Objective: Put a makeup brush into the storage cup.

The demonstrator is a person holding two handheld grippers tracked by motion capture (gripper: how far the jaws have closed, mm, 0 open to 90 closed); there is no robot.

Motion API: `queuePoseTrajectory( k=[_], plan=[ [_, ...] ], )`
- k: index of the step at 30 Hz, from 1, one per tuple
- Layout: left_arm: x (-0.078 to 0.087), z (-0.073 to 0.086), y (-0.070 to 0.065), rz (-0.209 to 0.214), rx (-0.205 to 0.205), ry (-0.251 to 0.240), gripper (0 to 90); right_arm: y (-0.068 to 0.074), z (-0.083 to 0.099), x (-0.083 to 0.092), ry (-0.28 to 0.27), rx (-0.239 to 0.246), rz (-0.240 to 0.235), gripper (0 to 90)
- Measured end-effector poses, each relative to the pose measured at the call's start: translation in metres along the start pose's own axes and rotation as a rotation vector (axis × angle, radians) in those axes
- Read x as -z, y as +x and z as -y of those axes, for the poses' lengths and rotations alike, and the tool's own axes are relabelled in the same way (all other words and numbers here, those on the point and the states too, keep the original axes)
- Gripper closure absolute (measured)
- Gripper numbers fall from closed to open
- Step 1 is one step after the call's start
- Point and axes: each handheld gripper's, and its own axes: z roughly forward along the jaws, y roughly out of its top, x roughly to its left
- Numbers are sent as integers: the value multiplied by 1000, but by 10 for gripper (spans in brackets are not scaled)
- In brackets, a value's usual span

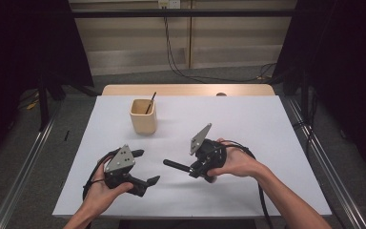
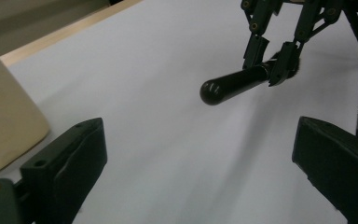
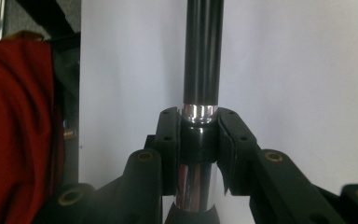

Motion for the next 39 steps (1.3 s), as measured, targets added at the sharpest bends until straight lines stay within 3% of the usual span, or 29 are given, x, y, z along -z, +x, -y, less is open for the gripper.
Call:
queuePoseTrajectory(
  k=[9,11,19,24,26,29,34,37,39],
  plan=[
    [-9,-6,-3,67,-43,62,30,1,-4,-3,102,29,-7,717],
    [-11,-8,-4,88,-36,78,28,2,-5,-3,119,36,-7,717],
    [-20,-17,2,105,-55,151,44,1,-6,-7,221,52,-17,717],
    [-25,-22,4,126,-56,181,46,-2,-7,-8,245,58,-20,717],
    [-29,-25,3,156,-52,199,49,-3,-7,-8,246,55,-20,717],
    [-37,-29,0,166,-80,238,55,-4,-8,-7,262,59,-20,717],
    [-50,-37,1,219,-101,326,55,-6,-7,-9,286,63,-28,717],
    [-57,-40,2,277,-83,385,47,-6,-7,-10,296,66,-36,717],
    [-60,-41,3,291,-90,414,42,-6,-7,-11,294,69,-39,717]
  ],
)
